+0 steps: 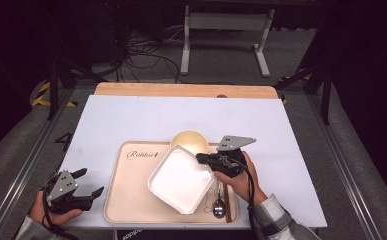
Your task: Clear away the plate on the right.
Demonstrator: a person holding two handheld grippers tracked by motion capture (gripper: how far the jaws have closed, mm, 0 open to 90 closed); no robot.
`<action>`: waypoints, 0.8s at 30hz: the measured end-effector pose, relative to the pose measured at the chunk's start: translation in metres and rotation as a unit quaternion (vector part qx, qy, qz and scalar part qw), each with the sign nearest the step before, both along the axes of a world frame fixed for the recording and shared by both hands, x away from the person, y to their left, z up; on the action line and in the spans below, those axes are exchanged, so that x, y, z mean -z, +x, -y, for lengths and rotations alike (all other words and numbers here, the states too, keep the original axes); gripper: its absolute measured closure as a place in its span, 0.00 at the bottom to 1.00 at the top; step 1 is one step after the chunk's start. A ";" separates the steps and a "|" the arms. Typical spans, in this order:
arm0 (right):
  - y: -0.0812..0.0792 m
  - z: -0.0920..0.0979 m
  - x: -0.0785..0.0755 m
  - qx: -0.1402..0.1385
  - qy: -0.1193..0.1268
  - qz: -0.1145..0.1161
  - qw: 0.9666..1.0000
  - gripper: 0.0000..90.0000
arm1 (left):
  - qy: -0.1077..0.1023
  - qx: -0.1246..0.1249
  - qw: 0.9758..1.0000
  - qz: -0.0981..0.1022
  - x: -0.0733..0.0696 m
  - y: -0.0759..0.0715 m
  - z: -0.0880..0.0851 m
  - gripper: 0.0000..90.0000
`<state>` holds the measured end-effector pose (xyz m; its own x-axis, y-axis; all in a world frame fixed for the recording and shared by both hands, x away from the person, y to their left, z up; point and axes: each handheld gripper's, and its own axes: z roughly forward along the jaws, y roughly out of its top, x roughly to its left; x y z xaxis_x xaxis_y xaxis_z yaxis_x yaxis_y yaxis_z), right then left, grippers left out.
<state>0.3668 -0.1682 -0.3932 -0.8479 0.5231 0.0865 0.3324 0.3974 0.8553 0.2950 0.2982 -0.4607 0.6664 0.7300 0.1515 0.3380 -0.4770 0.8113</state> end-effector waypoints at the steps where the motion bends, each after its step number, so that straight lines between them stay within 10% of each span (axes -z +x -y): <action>1: -0.001 -0.001 0.001 -0.005 0.000 0.000 1.000 0.99 | 0.000 0.000 1.000 0.001 0.000 0.000 0.000 0.20; 24: -0.001 -0.027 0.013 -0.040 -0.042 0.005 0.998 0.99 | 0.004 0.000 1.000 0.001 0.000 0.001 -0.001 0.19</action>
